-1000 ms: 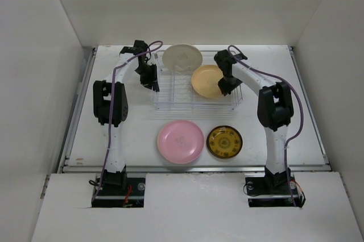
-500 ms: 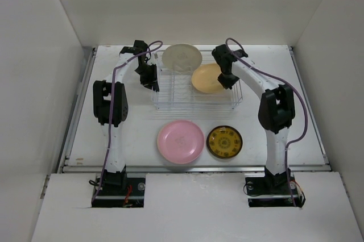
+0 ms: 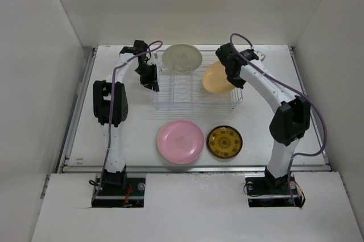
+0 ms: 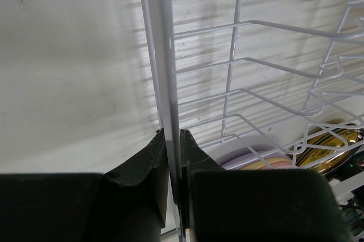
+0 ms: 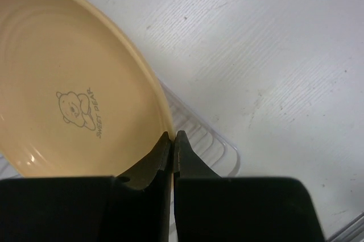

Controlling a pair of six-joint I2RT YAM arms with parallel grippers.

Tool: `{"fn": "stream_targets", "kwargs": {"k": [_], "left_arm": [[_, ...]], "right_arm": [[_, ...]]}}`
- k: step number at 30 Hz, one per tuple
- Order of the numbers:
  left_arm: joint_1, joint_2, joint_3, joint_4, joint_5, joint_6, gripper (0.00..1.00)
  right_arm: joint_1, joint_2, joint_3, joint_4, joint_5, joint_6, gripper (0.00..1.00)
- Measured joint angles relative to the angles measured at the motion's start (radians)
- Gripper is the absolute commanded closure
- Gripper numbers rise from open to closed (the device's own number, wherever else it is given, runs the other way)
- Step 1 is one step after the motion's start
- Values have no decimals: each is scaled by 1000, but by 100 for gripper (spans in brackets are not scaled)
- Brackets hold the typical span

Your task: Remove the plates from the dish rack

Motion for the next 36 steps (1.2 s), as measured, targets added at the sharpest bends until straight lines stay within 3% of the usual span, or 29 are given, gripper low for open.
{"fn": "stream_targets", "kwargs": {"k": [8, 13, 20, 28, 29, 33, 36], "left_arm": [[0, 0, 3, -4, -2, 1, 100], [0, 14, 33, -34, -7, 12, 100], [0, 27, 58, -61, -26, 39, 100], [8, 27, 60, -73, -27, 55, 100], [8, 27, 60, -73, -27, 56, 100], [8, 27, 60, -73, -29, 58, 100], [8, 27, 60, -73, -29, 58, 100]], "right_arm": [[56, -99, -32, 6, 97, -47, 100], [182, -296, -205, 117, 93, -165, 100], [328, -507, -554, 409, -180, -397, 100], [478, -362, -689, 615, -455, -566, 100], [483, -342, -690, 624, -463, -574, 99], [483, -301, -690, 639, -486, -604, 60], [486, -297, -690, 628, -496, -627, 57]]}}
